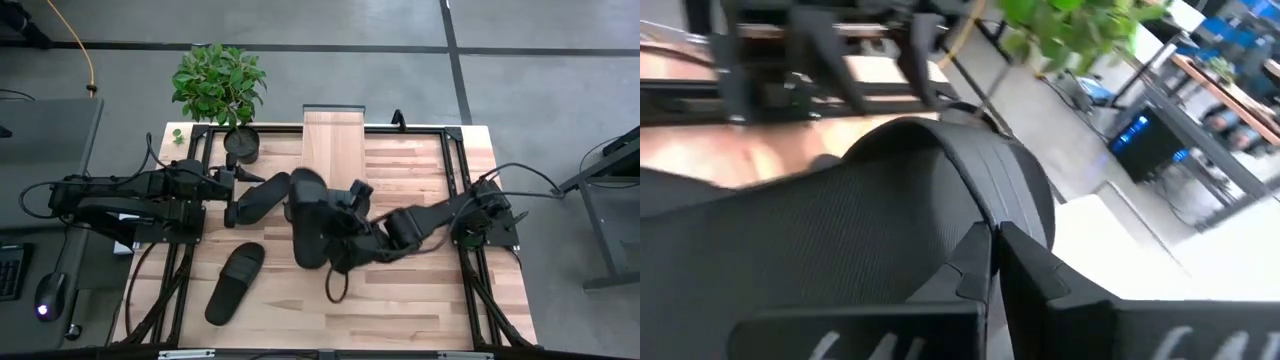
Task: Pick and place slides into the shelf
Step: Put the bottom right black slipper on the shelf
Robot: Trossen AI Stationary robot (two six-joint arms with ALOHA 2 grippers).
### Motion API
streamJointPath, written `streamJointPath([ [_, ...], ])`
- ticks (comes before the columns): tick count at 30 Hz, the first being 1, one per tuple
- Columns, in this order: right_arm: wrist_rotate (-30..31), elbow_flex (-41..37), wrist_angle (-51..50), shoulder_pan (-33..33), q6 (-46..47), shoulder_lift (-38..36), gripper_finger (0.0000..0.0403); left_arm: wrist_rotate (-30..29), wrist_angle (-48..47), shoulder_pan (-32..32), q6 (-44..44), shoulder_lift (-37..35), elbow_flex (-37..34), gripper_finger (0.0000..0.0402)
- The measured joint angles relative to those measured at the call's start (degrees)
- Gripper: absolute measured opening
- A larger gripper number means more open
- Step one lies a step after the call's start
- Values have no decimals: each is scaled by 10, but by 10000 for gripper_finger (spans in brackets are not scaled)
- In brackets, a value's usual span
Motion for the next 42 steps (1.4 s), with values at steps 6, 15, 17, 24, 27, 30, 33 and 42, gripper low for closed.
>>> streamJointPath([
  [6, -5, 18, -44, -46, 18, 0, 0, 0, 9, 0, 38, -1, 0, 250],
  [15, -50, 19, -64, -117, 15, 0, 0, 16, 56, 0, 143, -1, 0, 250],
  [17, -58, 19, -67, -130, 14, 0, 0, 17, 57, 0, 176, -1, 0, 250],
  [24, -93, 19, -71, -162, 12, 0, 0, 17, 72, 0, 265, -1, 0, 250],
  [27, -95, 23, -76, -169, 7, 0, 0, 21, 73, 0, 282, -1, 0, 250],
  [30, -94, 39, -76, -173, 2, 0, 0, 22, 73, 0, 299, -1, 0, 250],
  [33, -97, 62, -76, -175, -2, 0, 0, 22, 73, 0, 317, -1, 0, 250],
  [42, -150, 100, -74, -200, -15, 5, 0, 10, 116, -64, 374, 3, 0, 250],
])
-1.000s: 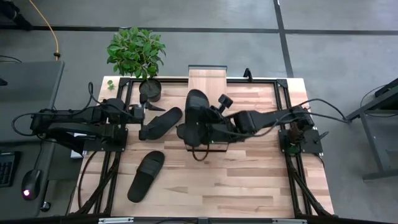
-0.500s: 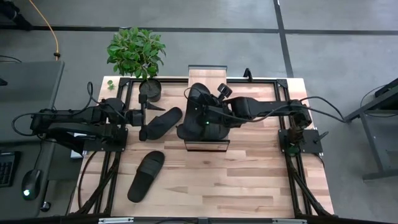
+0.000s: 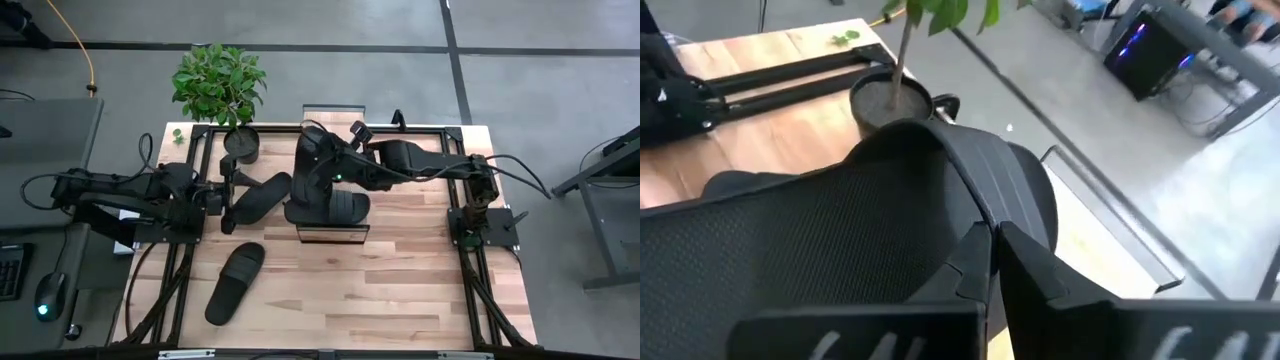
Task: Pick and place slides into the shelf
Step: Put the bottom right black slipper on the shelf
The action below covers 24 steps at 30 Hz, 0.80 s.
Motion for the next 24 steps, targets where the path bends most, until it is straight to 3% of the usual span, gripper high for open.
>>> streamJointPath([
  [10, -42, 0, 36, -13, -12, 29, 0, -167, 73, -99, 78, 63, 0, 250],
  [18, -51, 0, 58, -14, -13, 41, 0, -225, 133, -109, 103, 127, 0, 250],
  [24, -47, 0, 60, -15, -14, 45, 0, -235, 160, -108, 97, 147, 10, 250],
])
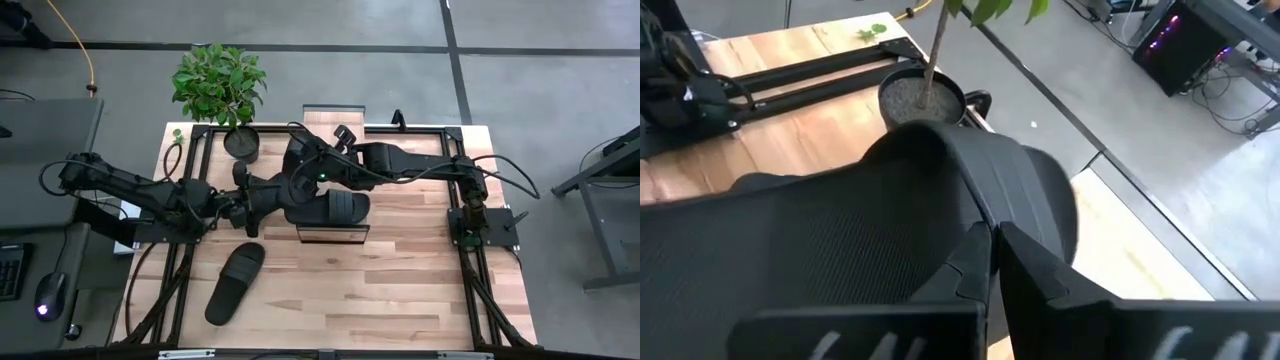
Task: Pick and place slides into the shelf
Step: Put the bottom right black slipper on the shelf
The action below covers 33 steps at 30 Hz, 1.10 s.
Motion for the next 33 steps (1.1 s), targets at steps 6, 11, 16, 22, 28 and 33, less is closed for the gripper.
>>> streamJointPath([
  [6, 14, 0, 1, -3, 9, 0, 0, 1, -30, -1, -45, 16, 29, 250],
  [11, 13, 0, 5, -7, 17, 0, 0, 1, -42, -10, -43, 45, 43, 250],
  [16, 13, 0, 14, -7, 17, 0, 0, 0, -41, -34, -43, 82, 70, 250],
  [22, 13, 0, 13, -7, 20, 0, 0, -56, -41, -61, -41, 129, 99, 250],
  [28, 10, 0, 12, -7, 27, 0, 0, -195, -57, -65, -27, 164, 121, 250],
  [33, 9, 0, 8, -7, 28, 0, 0, -212, -84, -64, -21, 166, 121, 250],
])
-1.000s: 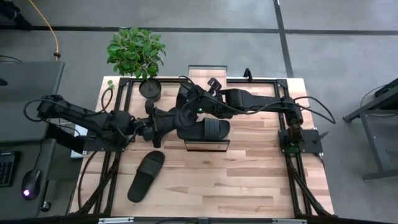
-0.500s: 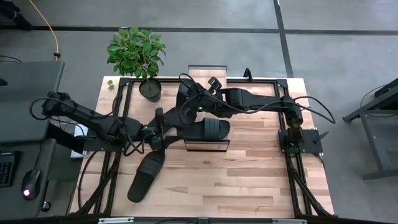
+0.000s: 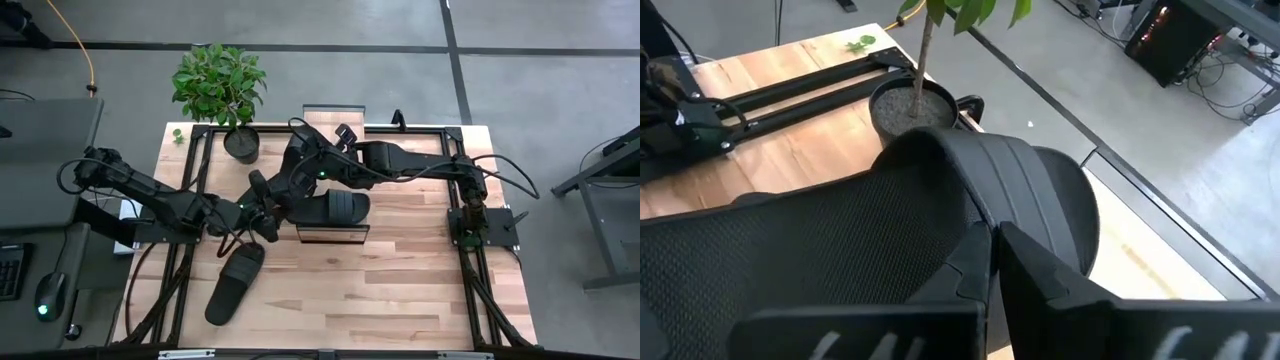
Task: Pick and place slides into the shelf
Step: Put the bottom right black slipper on the shelf
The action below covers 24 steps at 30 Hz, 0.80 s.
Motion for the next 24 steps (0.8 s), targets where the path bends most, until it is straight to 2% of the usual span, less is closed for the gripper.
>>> streamJointPath([
  [7, 0, 0, 0, 0, 2, 0, 0, -16, 0, 0, 2, 0, 0, 250],
  [11, 0, 0, 0, 0, 2, 0, 0, -34, 0, 0, 3, 0, 0, 230],
  [15, -2, 0, 1, 0, 2, 0, 0, -54, -1, 0, 15, 0, 0, 179],
  [22, -20, 0, 4, 0, 0, -1, 0, -51, -1, -1, 16, 0, 0, 66],
  [24, -31, 0, 4, 0, -11, -1, 3, -53, -5, -1, 16, 0, 0, 53],
])
